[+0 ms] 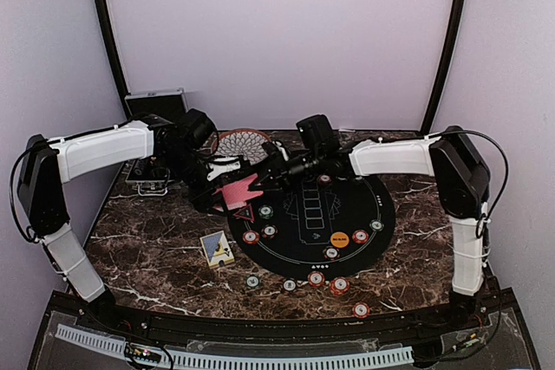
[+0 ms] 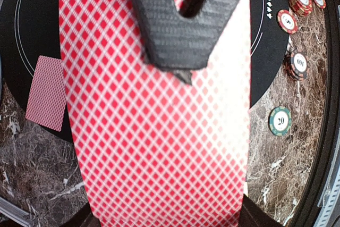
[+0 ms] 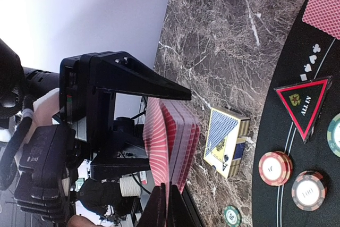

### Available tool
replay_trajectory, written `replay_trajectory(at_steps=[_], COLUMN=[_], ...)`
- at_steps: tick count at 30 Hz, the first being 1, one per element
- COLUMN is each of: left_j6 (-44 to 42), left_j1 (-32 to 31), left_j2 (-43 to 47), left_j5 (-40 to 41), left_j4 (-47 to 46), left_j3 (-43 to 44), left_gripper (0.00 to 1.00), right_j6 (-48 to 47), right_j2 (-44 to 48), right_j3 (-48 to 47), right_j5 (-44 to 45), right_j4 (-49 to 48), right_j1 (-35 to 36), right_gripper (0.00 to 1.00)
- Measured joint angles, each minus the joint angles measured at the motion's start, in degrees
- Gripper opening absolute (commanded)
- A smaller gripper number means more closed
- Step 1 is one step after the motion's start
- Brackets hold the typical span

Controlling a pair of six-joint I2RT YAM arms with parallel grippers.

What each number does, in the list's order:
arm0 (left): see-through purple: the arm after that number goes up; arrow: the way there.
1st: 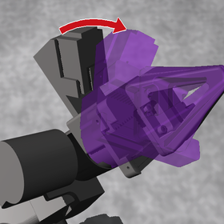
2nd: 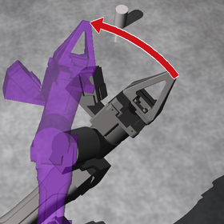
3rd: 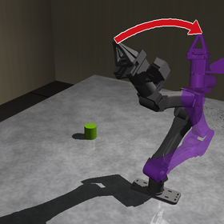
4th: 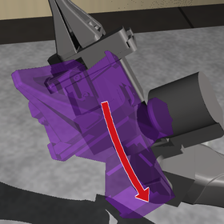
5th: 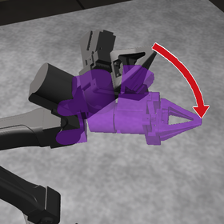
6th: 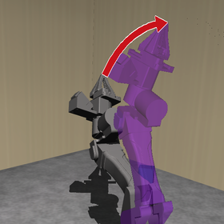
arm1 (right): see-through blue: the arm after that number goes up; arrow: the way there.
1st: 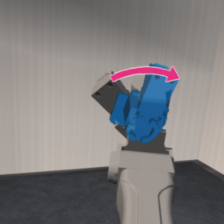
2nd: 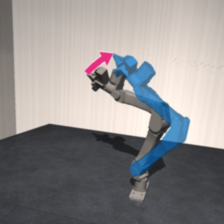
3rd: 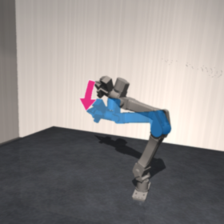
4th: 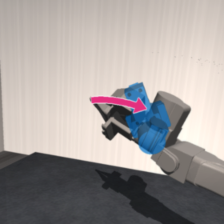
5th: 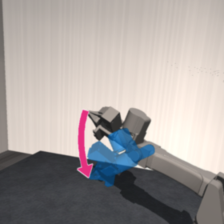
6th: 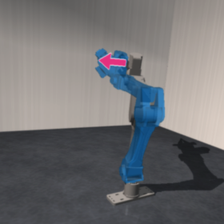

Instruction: Distribute texas hold em gaming equipment

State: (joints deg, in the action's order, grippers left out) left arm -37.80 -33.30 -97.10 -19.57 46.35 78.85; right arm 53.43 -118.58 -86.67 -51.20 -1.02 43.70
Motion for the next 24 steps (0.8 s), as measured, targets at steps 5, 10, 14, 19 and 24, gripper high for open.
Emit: replay_trajectory(at_steps=[5,10,14,19,24], left_j6=[0.0,-0.1,-0.4,-0.8,-1.0], left_j1=[0.0,0.0,0.0,0.0,0.0], left_j2=[0.0,0.0,0.0,0.0,0.0], left_j5=[0.1,0.2,0.4,0.6,0.8], left_j4=[0.0,0.0,0.0,0.0,0.1], left_j3=[0.0,0.0,0.0,0.0,0.0], left_gripper=[0.02,0.02,0.02,0.02,0.02], right_j6=[-1.2,-4.3,-7.0,-12.2,-15.7], right_j2=[0.7,2.3,4.9,5.7,3.3], right_j3=[0.7,1.1,1.9,1.0,-2.5], right_j5=[0.1,0.7,2.2,6.7,11.1], right_j4=[1.8,6.6,10.3,16.0,20.4], right_j1=[-1.0,-3.5,-8.6,-16.8,-23.3], right_gripper=[0.0,0.0,0.0,0.0,0.0])
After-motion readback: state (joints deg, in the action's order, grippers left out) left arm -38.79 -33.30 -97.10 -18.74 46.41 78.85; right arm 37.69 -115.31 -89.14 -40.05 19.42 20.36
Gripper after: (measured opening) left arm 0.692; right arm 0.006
